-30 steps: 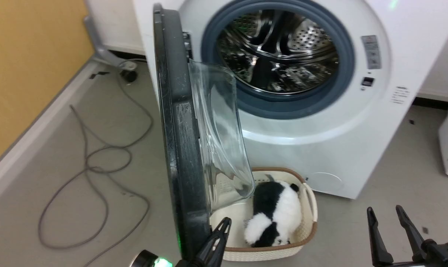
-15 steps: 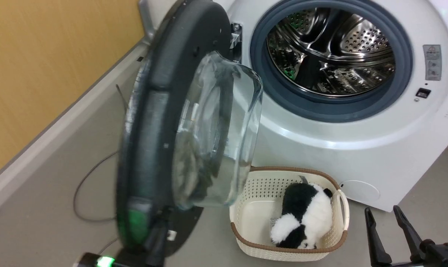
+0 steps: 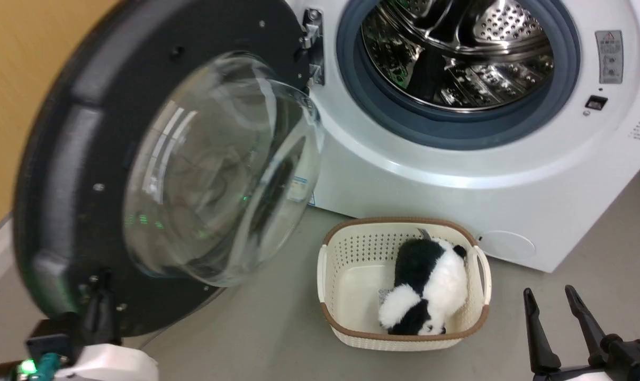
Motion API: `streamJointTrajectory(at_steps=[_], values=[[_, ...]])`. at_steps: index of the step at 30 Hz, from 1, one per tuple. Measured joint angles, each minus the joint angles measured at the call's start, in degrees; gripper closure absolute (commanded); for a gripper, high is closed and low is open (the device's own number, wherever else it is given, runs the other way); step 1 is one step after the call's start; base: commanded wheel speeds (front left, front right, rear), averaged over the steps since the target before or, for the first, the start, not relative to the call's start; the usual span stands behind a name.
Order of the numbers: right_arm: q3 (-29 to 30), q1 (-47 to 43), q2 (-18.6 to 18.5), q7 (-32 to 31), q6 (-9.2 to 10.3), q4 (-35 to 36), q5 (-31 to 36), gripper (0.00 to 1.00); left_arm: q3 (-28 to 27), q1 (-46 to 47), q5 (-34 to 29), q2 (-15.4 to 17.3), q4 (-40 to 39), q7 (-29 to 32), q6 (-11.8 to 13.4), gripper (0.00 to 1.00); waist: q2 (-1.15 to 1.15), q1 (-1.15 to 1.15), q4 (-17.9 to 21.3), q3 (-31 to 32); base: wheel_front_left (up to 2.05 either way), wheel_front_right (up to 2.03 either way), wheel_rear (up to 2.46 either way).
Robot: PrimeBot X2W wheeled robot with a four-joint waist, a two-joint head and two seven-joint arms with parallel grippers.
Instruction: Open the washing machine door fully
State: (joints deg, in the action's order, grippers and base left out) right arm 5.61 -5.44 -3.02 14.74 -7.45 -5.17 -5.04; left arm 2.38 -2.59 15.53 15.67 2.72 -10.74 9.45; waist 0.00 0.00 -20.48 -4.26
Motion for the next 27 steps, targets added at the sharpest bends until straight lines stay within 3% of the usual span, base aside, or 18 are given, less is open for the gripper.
streamJointTrajectory(at_steps=[9,27], values=[[0.6,1.3,0.0,0.0,0.00,-0.1,0.5,0.00,-7.2,5.7,4.2,2.0,7.8,-2.6,0.9,1.00,0.00,0.00,2.5,-2.1,0.00,0.00,0.00],[0.8,4.0,0.0,0.0,0.00,-0.2,1.6,0.00,-14.9,23.9,9.4,9.7,31.3,-3.9,-3.7,1.00,0.00,0.00,6.1,-5.5,0.00,0.00,0.00]])
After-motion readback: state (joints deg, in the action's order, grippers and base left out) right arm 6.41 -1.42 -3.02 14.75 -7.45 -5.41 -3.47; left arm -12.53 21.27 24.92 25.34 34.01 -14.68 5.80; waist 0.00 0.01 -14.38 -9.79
